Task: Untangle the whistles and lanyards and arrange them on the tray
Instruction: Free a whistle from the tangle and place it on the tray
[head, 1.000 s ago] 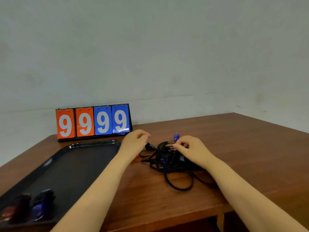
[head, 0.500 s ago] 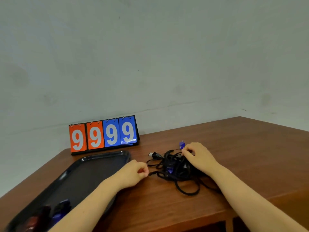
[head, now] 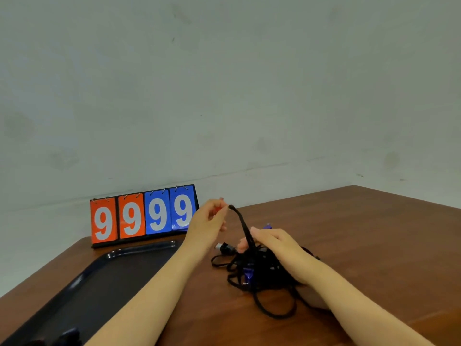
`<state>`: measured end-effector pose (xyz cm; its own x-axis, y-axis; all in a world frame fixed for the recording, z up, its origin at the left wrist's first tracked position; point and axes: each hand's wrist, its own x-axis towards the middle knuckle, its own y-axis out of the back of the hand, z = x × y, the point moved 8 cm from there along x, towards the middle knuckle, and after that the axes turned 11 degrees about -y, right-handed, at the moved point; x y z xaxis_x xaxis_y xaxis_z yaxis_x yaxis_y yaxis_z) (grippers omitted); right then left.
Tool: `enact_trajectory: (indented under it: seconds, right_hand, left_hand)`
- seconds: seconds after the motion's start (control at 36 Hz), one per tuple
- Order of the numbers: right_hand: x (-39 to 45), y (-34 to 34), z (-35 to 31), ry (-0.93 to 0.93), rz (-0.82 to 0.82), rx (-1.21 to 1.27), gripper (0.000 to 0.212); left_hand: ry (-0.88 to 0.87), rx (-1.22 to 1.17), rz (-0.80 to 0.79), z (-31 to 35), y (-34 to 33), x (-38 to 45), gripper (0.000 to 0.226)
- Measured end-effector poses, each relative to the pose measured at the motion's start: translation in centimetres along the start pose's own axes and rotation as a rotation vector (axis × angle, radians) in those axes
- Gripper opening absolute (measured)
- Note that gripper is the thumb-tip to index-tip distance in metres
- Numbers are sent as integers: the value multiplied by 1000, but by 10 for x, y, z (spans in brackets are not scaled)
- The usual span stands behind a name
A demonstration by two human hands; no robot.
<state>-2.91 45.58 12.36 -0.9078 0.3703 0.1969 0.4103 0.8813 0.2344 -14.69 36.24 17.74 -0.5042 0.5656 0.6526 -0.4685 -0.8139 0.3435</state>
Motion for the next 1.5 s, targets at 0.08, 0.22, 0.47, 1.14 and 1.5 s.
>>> enact_trajectory:
  seconds: [0.08, 0.22, 0.47, 1.14, 1.5]
  right_hand:
    - [-2, 0, -4, 28, -101, 102, 29]
    - [4, 46, -2, 54, 189, 391, 24]
    - [9, 120, -31, 174, 131, 1075, 24]
    - [58, 7, -1, -14, 185, -628, 46]
    - [49, 1, 8, 94, 278, -400, 32]
  left_hand:
    - [64, -85, 61, -10, -2, 0, 13]
    - [125, -141, 172, -33, 0, -4, 9]
    - [287, -253, 353, -85, -16, 1, 9]
    - [153, -520, 277, -39, -13, -8, 27]
    - [372, -706, 361, -62, -18, -10, 36]
